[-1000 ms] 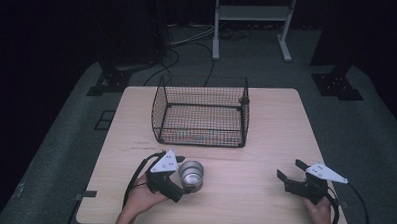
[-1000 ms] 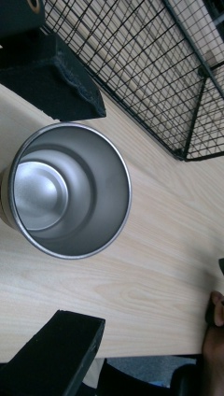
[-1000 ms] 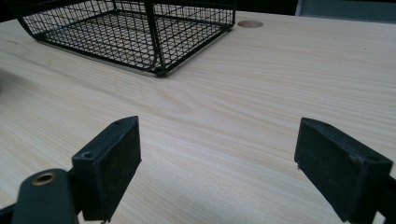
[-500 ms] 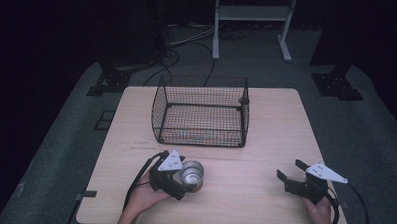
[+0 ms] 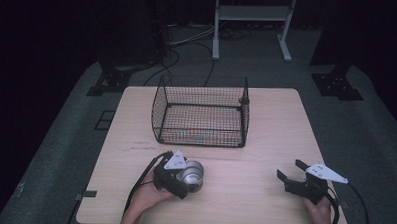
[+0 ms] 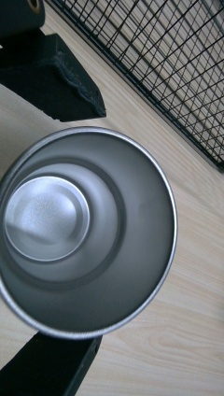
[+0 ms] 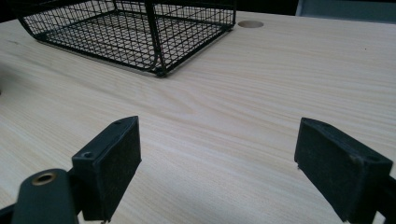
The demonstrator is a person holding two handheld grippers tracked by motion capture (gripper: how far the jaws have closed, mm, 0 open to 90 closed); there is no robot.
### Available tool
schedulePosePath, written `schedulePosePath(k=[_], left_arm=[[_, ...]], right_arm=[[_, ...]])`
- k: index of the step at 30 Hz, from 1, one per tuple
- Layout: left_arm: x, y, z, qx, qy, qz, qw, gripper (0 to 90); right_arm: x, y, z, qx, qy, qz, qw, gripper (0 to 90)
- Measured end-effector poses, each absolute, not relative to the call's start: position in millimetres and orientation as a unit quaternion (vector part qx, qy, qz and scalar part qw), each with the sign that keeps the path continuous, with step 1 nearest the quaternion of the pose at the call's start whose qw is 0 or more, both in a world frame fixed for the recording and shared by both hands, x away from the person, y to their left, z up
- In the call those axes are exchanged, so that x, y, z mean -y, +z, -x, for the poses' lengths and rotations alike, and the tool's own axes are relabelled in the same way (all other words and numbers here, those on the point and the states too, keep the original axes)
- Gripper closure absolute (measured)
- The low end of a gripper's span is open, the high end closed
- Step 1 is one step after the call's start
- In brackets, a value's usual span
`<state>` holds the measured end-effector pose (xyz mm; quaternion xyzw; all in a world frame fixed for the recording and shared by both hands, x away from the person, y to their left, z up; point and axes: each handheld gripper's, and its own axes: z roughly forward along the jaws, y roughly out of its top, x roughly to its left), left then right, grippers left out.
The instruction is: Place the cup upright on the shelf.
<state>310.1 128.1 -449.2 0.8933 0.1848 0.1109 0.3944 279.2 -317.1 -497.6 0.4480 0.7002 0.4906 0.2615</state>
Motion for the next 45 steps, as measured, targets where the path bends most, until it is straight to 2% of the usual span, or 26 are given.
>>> schedulePosePath(k=[10, 21, 31, 45], left_arm=[[-123, -457, -315, -0.183, 0.105, -0.902, 0.377, 1.4], [-123, -457, -315, -0.165, 0.1, -0.902, 0.386, 14.6], [-125, -452, -319, -0.166, 0.091, -0.897, 0.399, 15.8], [-129, -424, -323, -0.168, 0.099, -0.881, 0.432, 16.0]], right_arm=[[317, -498, -279, -0.7, 0.491, -0.448, 0.261, 13.8], [317, -498, -279, -0.701, 0.491, -0.447, 0.261, 13.8], [317, -498, -279, -0.7, 0.491, -0.448, 0.261, 13.8], [318, -498, -279, -0.701, 0.494, -0.446, 0.258, 13.8]])
